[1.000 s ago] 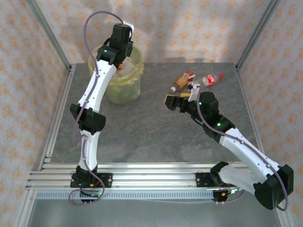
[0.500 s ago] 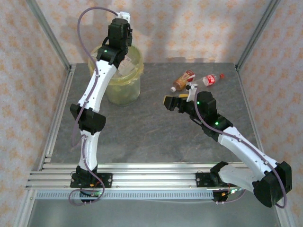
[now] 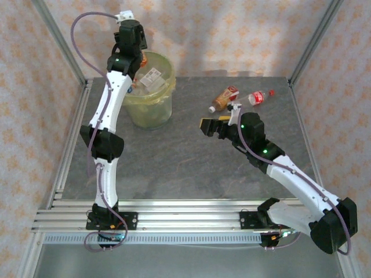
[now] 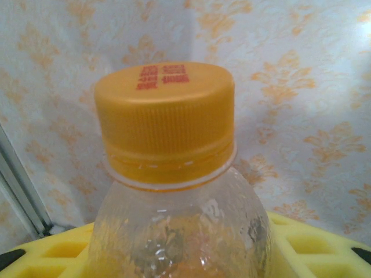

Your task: Put the plastic bottles in the bin

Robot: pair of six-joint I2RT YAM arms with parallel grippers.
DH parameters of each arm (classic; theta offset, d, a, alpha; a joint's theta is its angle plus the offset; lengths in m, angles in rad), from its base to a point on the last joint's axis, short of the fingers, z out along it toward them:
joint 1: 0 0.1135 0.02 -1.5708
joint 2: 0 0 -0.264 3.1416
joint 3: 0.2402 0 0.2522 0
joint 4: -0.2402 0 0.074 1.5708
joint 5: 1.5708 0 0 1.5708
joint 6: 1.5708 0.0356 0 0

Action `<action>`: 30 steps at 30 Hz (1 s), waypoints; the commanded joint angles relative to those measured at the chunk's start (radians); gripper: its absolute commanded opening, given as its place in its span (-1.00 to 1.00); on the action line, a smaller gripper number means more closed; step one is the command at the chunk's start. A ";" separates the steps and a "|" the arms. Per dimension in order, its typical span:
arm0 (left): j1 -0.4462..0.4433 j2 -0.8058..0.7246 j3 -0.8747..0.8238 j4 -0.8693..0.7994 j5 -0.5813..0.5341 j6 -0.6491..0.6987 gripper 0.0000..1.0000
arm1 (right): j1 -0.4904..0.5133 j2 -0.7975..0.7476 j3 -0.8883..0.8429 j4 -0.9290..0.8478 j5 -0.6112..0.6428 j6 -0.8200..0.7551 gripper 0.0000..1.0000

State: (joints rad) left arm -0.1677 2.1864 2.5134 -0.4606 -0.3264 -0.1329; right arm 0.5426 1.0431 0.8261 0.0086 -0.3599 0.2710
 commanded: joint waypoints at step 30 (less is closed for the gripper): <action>0.050 -0.159 -0.368 0.083 0.307 -0.350 0.94 | -0.001 0.015 -0.007 0.063 -0.023 -0.007 0.98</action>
State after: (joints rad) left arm -0.1135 2.1242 2.1067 -0.3210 -0.0143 -0.4797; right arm 0.5426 1.0531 0.8215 0.0349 -0.3668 0.2687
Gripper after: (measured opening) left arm 0.955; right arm 0.991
